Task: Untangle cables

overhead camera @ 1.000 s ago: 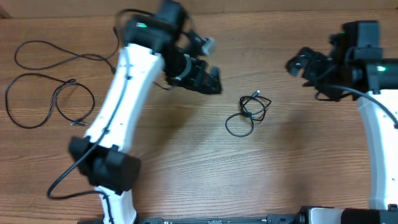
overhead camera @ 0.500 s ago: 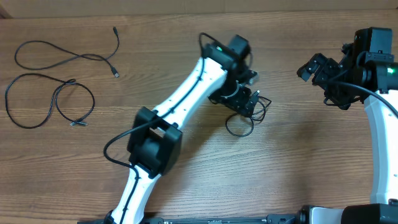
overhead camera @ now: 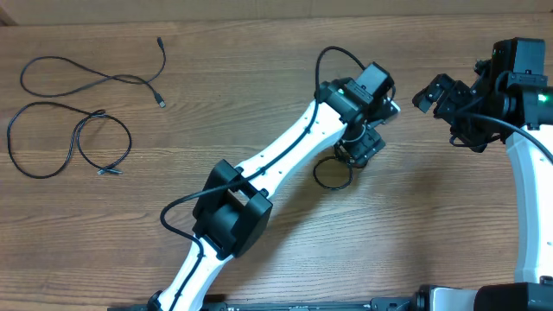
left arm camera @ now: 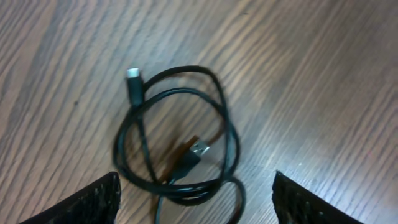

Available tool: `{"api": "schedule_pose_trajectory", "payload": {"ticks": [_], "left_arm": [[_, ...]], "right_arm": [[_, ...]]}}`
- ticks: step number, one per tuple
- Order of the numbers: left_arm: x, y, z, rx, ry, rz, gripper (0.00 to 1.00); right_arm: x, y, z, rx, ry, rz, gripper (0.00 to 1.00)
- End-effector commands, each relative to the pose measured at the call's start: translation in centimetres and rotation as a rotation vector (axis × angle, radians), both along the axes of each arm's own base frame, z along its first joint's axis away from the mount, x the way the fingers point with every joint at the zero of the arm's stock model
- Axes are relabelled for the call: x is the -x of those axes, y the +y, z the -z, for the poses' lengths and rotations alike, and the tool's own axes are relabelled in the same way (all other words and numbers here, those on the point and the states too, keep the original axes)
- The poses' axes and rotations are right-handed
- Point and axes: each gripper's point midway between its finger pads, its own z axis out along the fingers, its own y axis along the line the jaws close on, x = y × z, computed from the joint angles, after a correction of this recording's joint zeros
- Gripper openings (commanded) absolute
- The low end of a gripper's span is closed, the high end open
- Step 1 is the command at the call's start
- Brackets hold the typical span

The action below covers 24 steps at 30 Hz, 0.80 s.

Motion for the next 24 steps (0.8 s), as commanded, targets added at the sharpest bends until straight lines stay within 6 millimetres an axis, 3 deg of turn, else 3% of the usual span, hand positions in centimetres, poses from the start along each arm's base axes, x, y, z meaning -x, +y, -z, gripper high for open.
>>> {"api": "schedule_pose_trajectory", "payload": {"ticks": [1, 8, 17, 21, 24], "left_arm": [[0.1, -0.3, -0.2, -0.006, -0.025, 0.03, 0.76], [1.0, -0.6, 0.4, 0.019, 0.023, 0.049, 0.77], [1.1, -0.4, 3.6, 0.011, 0.025, 0.048, 0.73], [1.1, -0.5, 4.1, 0.014, 0.021, 0.048, 0.64], [1.0, -0.5, 4.1, 0.016, 0.019, 0.048, 0.49]], "right_arm": [[-0.1, 0.0, 0.2, -0.003, 0.001, -0.001, 1.0], [-0.3, -1.3, 0.1, -0.003, -0.013, 0.037, 1.0], [0.5, -3.2, 0.3, -0.017, 0.015, 0.095, 1.0], [0.5, -3.2, 0.3, -0.017, 0.014, 0.093, 1.0], [0.7, -3.2, 0.4, -0.018, 0.022, 0.093, 1.0]]}}
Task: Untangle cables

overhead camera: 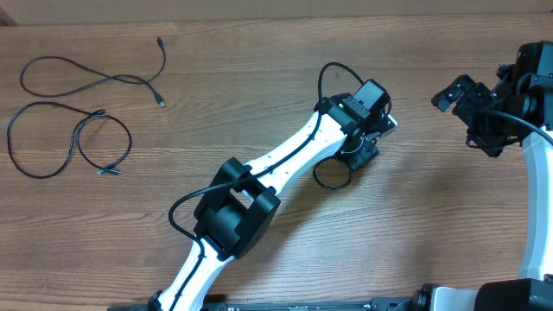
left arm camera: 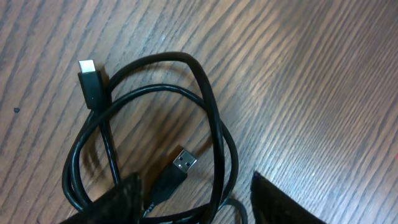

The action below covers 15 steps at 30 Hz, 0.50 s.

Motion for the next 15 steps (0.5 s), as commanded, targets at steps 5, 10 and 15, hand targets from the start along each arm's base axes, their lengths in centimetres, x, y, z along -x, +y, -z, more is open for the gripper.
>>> {"api": "schedule_pose_trajectory", "payload": {"ticks": [5, 10, 15], "left_arm": [[0.11, -0.05, 0.01, 0.007, 0.003, 0.016, 0.41], [0.3, 0.07, 0.12, 0.001, 0.01, 0.017, 0.41], [0.4, 0.16, 0.58, -0.007, 0.018, 0.017, 0.41]], "right_arm": [[0.33, 0.08, 0.37, -0.008, 0.017, -0.003, 1.0], [0.36, 0.08, 0.4, -0.008, 0.019, -0.002, 1.0], [0.35, 0.19, 0.39, -0.012, 0.018, -0.005, 1.0]]}}
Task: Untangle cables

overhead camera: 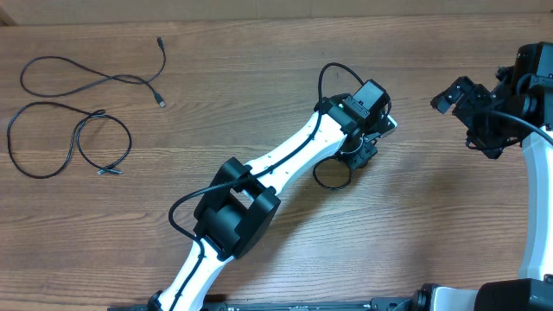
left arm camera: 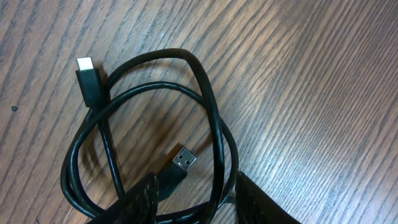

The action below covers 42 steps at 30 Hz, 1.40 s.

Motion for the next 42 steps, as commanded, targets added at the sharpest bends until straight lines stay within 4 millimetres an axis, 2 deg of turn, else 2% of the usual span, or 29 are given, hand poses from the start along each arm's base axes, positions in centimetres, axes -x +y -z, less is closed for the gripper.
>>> {"api": "schedule_pose_trajectory", "payload": {"ticks": [1, 4, 6, 10, 12, 13, 16, 18, 20, 21, 23, 26, 29, 31, 34, 38, 42], "left_arm": [[0.3, 0.1, 0.8, -0.005, 0.02, 0.01, 0.42], [0.4, 0.2, 1.6, -0.017, 0.032, 0.01, 0.4], [0.4, 0.2, 1.7, -0.017, 0.036, 0.01, 0.29], [0.5, -0.4, 1.4, 0.011, 0.044, 0.016, 0.23], [0.4, -0.5, 1.1, 0.017, 0.039, 0.016, 0.13], [0.4, -0.6, 0.8, 0.022, 0.039, 0.016, 0.05], [0.1, -0.9, -0.4, 0.033, 0.041, -0.007, 0.04], [-0.1, -1.3, -1.9, 0.051, 0.043, -0.027, 0.04], [0.0, -2.1, -4.5, 0.104, 0.053, -0.017, 0.04], [0.1, -2.7, -6.4, 0.147, 0.055, -0.005, 0.04], [0.2, -3.9, -10.5, 0.245, 0.056, 0.023, 0.04], [0.2, -5.2, -17.7, 0.419, 0.035, 0.036, 0.04], [-0.6, -5.2, -23.1, 0.53, -0.02, 0.003, 0.04], [-1.4, -4.7, -26.0, 0.587, -0.053, -0.035, 0.04], [-2.2, -3.9, -28.5, 0.663, -0.017, -0.111, 0.04], [-0.7, -4.1, -30.6, 0.774, 0.078, -0.007, 0.04], [0.7, -4.3, -32.4, 0.862, 0.177, 0.063, 0.04]], "right_arm": [[0.0, 0.1, 0.3, -0.007, 0.003, -0.004, 1.0], [0.1, 0.1, 0.4, -0.008, 0.006, -0.004, 1.0], [0.1, 0.1, 0.6, -0.009, 0.011, -0.004, 1.0], [0.1, 0.1, 1.0, -0.01, 0.015, -0.004, 1.0], [0.1, 0.1, 1.1, -0.01, 0.015, -0.004, 1.0], [0.1, 0.1, 1.1, -0.01, 0.013, -0.004, 1.0], [0.0, 0.1, 1.1, -0.009, 0.012, -0.004, 1.0], [0.0, 0.1, 1.1, -0.009, 0.012, -0.004, 1.0], [0.0, 0.1, 1.1, -0.009, 0.012, -0.004, 1.0], [0.0, 0.1, 1.1, -0.009, 0.012, -0.004, 1.0], [0.0, 0.1, 1.1, -0.009, 0.012, -0.004, 1.0], [0.1, 0.1, 1.1, -0.009, 0.013, -0.004, 1.0], [0.2, 0.1, 1.1, -0.011, 0.017, -0.004, 1.0], [0.2, 0.1, 1.2, -0.012, 0.022, -0.004, 1.0], [0.3, 0.5, 1.1, -0.028, 0.02, -0.016, 1.0], [-0.1, 2.3, 0.5, -0.096, -0.03, -0.124, 1.0], [-0.1, 1.7, 0.6, -0.065, -0.023, -0.113, 1.0]]}}
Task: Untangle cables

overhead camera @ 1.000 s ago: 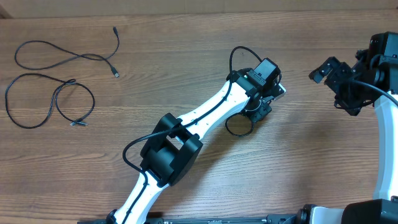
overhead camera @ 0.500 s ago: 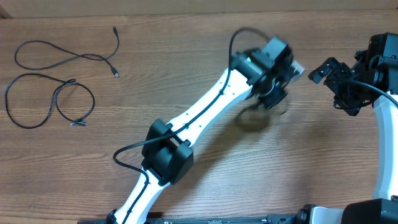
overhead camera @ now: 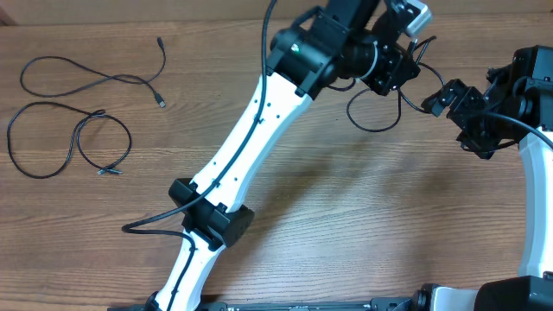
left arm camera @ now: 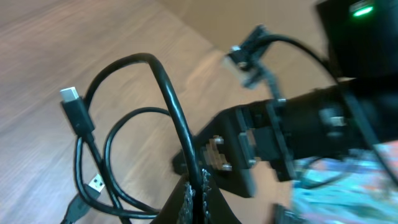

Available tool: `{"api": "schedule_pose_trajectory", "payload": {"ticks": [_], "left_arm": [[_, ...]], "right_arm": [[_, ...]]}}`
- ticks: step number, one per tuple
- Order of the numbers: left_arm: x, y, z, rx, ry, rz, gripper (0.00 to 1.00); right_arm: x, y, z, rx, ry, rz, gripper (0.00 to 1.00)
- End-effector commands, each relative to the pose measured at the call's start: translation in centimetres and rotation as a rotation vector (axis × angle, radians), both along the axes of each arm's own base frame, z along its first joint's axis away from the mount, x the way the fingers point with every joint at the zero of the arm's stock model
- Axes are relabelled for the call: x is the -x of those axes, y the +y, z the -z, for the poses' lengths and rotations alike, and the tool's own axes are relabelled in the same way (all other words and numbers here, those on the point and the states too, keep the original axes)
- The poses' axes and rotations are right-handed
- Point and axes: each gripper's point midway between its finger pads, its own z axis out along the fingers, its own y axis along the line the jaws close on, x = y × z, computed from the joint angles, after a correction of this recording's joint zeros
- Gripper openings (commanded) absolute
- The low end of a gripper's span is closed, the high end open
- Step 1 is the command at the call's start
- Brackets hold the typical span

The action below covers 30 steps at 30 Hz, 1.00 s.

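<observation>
A coiled black cable (overhead camera: 373,111) hangs off the table at the back right, and my left gripper (overhead camera: 396,67) is shut on one of its strands. In the left wrist view the strand (left arm camera: 166,87) runs down between the closed fingertips of the left gripper (left arm camera: 200,186). Its two plugs, a black one (left arm camera: 76,115) and a metal USB one (left arm camera: 94,184), dangle at the left. My right gripper (overhead camera: 442,97) stands just right of the coil with its fingers apart, nothing in them; it also shows behind the cable as a black body (left arm camera: 249,146).
Two other black cables lie spread out at the far left of the wooden table (overhead camera: 285,233): one (overhead camera: 95,79) at the back, one looped (overhead camera: 69,142) in front of it. The left arm (overhead camera: 251,130) stretches diagonally across the middle.
My left gripper was low over the coil on the table with its jaws nearly around a strand. Now it is shut on that strand, higher and further back right, with the coil hanging beside the right gripper.
At first my left gripper stood wide open above the coil at mid-table, and the right gripper was nearer the centre. Then the left gripper was lower with narrower jaws, and the right arm further right. Now the coil hangs from the shut left gripper.
</observation>
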Motion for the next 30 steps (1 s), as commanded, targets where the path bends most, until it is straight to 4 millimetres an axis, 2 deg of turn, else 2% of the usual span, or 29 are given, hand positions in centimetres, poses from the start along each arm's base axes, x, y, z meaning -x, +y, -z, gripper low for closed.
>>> {"api": "schedule_pose_trajectory", "payload": {"ticks": [1, 5, 7, 8, 10, 13, 18, 20, 23, 26, 28, 30], "left_arm": [[3.0, -0.3, -4.0, 0.147, 0.083, 0.134, 0.04], [0.5, 1.7, -5.0, 0.17, 0.093, 0.051, 0.04], [-1.0, 3.2, -5.0, 0.172, 0.137, -0.004, 0.04], [-2.2, 4.6, -4.8, 0.173, 0.189, -0.051, 0.04], [-3.2, 6.0, -4.4, 0.165, 0.235, -0.095, 0.04], [-3.8, 7.6, -3.9, 0.155, 0.282, -0.117, 0.04], [-4.6, 10.0, -2.0, 0.09, 0.358, -0.2, 0.04], [-4.3, 10.2, -1.5, 0.071, 0.363, -0.196, 0.04], [-2.8, 9.1, -2.1, 0.092, 0.342, -0.102, 0.04], [-0.6, 7.3, -3.7, 0.157, 0.31, 0.038, 0.04], [0.0, 6.6, -4.1, 0.173, 0.3, 0.072, 0.04], [0.4, 6.1, -4.2, 0.174, 0.305, 0.081, 0.04]], "right_arm": [[0.1, -0.6, 0.3, 0.041, 0.003, -0.011, 1.0], [1.5, -4.4, 1.3, 0.239, 0.093, 0.092, 1.0], [2.5, -6.3, 1.6, 0.31, 0.148, 0.197, 1.0], [3.3, -7.7, 1.6, 0.35, 0.182, 0.294, 1.0], [4.0, -8.8, 1.6, 0.368, 0.203, 0.391, 1.0], [4.1, -9.4, 1.5, 0.342, 0.201, 0.485, 1.0], [3.0, -8.2, 1.5, 0.261, 0.166, 0.475, 1.0], [2.5, -7.3, 1.4, 0.214, 0.15, 0.436, 1.0], [0.6, -3.6, 0.8, 0.066, 0.061, 0.213, 1.0], [-1.2, 0.7, -1.1, -0.08, -0.087, -0.057, 1.0], [-1.6, 3.0, -2.3, -0.146, -0.167, -0.192, 1.0], [-1.6, 4.3, -2.8, -0.189, -0.188, -0.232, 1.0]]}}
